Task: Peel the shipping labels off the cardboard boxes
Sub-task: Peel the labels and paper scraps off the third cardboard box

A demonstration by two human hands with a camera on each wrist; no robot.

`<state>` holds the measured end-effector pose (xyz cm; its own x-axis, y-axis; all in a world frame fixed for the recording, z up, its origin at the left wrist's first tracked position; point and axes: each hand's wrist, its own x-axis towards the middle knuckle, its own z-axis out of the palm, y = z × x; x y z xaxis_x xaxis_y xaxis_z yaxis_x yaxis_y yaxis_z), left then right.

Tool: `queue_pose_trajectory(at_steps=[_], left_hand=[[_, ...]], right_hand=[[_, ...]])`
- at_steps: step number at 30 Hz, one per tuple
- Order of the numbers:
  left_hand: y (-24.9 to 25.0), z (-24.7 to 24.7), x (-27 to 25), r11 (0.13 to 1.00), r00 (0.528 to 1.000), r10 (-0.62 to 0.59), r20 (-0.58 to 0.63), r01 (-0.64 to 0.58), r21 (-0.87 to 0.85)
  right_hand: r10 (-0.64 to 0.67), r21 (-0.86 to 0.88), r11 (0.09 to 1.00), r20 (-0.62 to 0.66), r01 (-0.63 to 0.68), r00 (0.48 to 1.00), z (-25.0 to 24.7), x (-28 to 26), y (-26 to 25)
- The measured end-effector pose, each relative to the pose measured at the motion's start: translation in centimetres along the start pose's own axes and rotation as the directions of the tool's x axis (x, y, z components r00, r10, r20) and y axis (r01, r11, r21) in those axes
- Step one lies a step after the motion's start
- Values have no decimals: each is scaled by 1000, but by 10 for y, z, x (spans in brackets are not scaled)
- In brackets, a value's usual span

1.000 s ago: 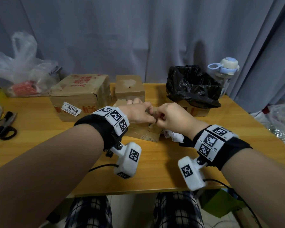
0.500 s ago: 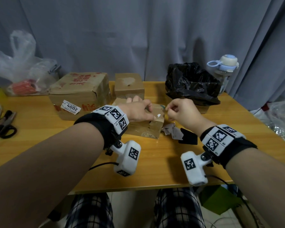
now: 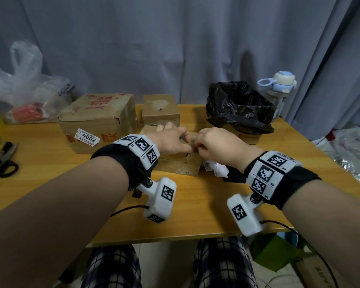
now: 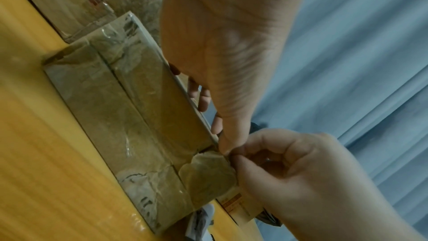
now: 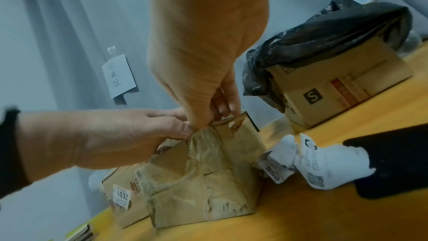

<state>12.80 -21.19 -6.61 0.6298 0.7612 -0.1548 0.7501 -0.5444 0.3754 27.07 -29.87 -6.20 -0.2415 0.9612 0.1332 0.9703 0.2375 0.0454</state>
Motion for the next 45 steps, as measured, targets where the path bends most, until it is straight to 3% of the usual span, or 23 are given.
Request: queue_pose_trajectory(at_steps=[3,6,10,12,14,16,20,22,25,30,34,40,45], left_hand=[[-2,2,1,1000,1000,8,-14,-8,2],[-4,3,1,1000,1000,21,-21,-20,13],[-5,3,2,999,1000,28,-14,-28,21],[-4,3,2,999,999,34,-18,-33,33],[-4,3,1,999,999,35,-18,-34,40],[-5,3,1,998,999,37,-18,-37,41],[-6,0,0,997,998,59,-12,-58,46],[-6,-2,-1,997,997,69,-27,-68,38],[-9,-2,-3,993,991,113,-74,-110,32],[-9,9,-13,972,960,196,-199,-164,168],[-14,8,-13,987,970,125,-210,-99,130],[-11,9,-11,995,971,87,-221,-73,70],[-21,16,-15,987,963,152,-223,-137,79]], right_hand=[[22,4,1000,-37,-22,999,5,4,-1],[94,144,987,-142,-73,985,16,3,2],[214,331,933,-186,-144,959,22,-1,3],[315,465,863,-190,-197,930,24,-2,6],[437,655,711,-126,-256,891,24,-4,12],[424,710,661,-85,-244,902,22,-8,16],[157,510,857,-117,-77,981,10,-9,16],[68,425,905,-77,-30,995,8,-5,16],[61,310,950,-45,-44,997,7,0,16],[40,277,961,-89,-14,995,7,0,10],[114,319,945,-116,-72,987,12,0,12],[277,685,725,-195,-71,941,34,-13,17],[416,924,379,-115,-57,902,52,-16,9]])
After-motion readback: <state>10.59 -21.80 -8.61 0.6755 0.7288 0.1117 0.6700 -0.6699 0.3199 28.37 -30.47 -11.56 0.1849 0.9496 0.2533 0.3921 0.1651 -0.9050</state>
